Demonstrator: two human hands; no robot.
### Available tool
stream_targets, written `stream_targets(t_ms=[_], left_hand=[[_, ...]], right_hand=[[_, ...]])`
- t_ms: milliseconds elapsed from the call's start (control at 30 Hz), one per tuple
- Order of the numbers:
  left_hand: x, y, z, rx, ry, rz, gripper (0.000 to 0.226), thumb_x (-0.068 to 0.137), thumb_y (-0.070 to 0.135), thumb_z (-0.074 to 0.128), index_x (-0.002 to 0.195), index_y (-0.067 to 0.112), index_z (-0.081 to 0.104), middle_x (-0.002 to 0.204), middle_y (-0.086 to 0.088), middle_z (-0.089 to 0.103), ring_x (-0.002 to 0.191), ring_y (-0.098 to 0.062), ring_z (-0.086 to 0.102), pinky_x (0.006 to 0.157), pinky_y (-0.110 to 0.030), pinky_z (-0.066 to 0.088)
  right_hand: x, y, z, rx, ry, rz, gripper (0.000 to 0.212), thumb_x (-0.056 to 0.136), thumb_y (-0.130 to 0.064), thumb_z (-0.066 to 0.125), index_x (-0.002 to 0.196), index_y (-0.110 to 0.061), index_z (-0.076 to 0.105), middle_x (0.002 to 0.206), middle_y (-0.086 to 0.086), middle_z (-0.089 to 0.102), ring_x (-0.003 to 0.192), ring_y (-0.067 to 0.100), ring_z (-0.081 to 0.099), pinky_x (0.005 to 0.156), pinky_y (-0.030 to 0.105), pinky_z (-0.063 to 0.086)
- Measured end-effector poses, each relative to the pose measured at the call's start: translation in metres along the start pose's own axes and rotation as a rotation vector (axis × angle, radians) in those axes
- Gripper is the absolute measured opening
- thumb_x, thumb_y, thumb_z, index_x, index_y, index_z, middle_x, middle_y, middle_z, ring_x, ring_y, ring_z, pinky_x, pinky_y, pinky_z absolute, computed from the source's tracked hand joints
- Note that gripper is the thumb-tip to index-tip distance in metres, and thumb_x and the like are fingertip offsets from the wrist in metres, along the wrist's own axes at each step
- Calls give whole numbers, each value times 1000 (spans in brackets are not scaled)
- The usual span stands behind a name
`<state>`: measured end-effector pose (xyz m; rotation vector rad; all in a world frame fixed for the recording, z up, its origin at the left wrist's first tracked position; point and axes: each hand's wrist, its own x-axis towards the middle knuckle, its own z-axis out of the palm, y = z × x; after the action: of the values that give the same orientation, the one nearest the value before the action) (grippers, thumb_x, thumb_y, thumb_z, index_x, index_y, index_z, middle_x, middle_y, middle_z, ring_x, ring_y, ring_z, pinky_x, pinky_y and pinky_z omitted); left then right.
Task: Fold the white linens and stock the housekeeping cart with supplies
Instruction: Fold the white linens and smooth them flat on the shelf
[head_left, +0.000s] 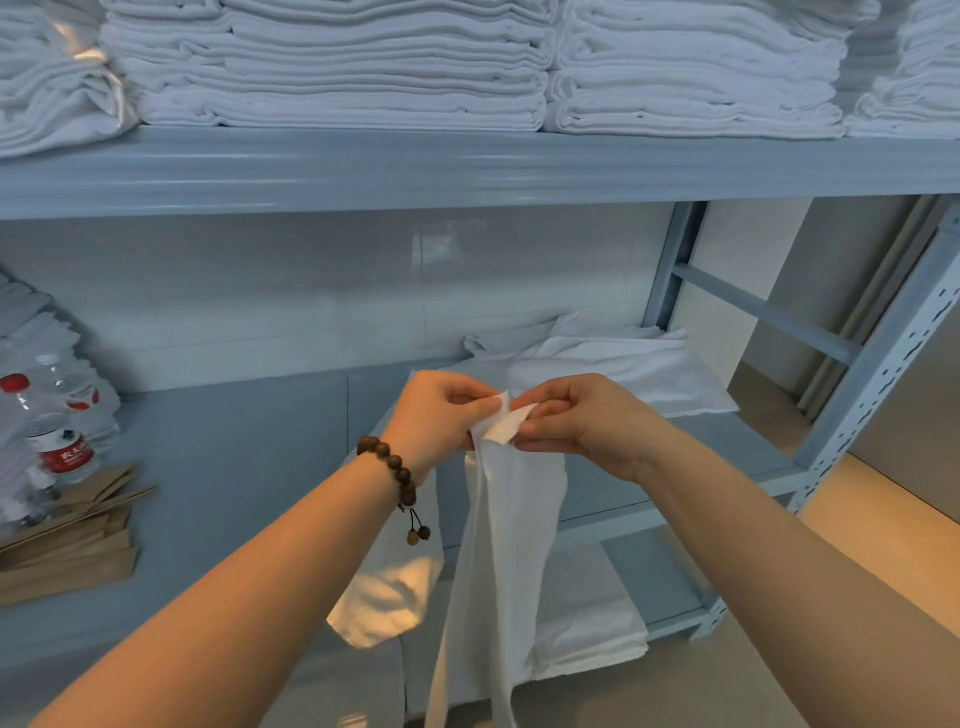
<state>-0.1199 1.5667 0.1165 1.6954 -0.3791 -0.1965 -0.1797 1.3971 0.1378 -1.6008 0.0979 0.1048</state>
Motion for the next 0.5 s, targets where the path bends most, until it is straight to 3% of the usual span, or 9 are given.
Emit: stream_targets(t_ms=[167, 300, 400, 500], left_hand=[[-12, -2, 2, 18, -84, 27, 16, 92, 13, 61, 97, 5, 74, 85, -13, 74, 81, -19, 71, 69, -28, 58], [-21, -3, 5, 246, -60, 158, 12, 80, 21, 76, 91, 16, 77, 70, 8, 72, 65, 5, 63, 59, -10, 45], [-22, -8, 2, 352, 36, 185, 8, 79, 19, 77, 86, 16, 78, 67, 13, 70, 60, 8, 58, 58, -6, 39], [-23, -7, -13, 379, 55, 180, 2, 81, 20, 76, 81, 18, 77, 69, 10, 71, 65, 1, 61, 62, -12, 43]], right_hand=[[0, 11, 13, -17, 141, -52, 16, 83, -1, 70, 92, 11, 63, 76, 21, 70, 65, 21, 71, 64, 28, 60], [5, 19, 21, -45, 219, -100, 23, 82, -5, 72, 88, 14, 62, 73, 23, 69, 58, 24, 70, 59, 31, 60], [7, 22, 25, -68, 165, -98, 22, 83, -8, 72, 87, 12, 64, 70, 22, 69, 56, 23, 69, 58, 31, 60], [11, 20, 22, -244, 30, -118, 21, 85, -17, 71, 81, 3, 67, 61, 14, 67, 51, 21, 66, 51, 27, 56]])
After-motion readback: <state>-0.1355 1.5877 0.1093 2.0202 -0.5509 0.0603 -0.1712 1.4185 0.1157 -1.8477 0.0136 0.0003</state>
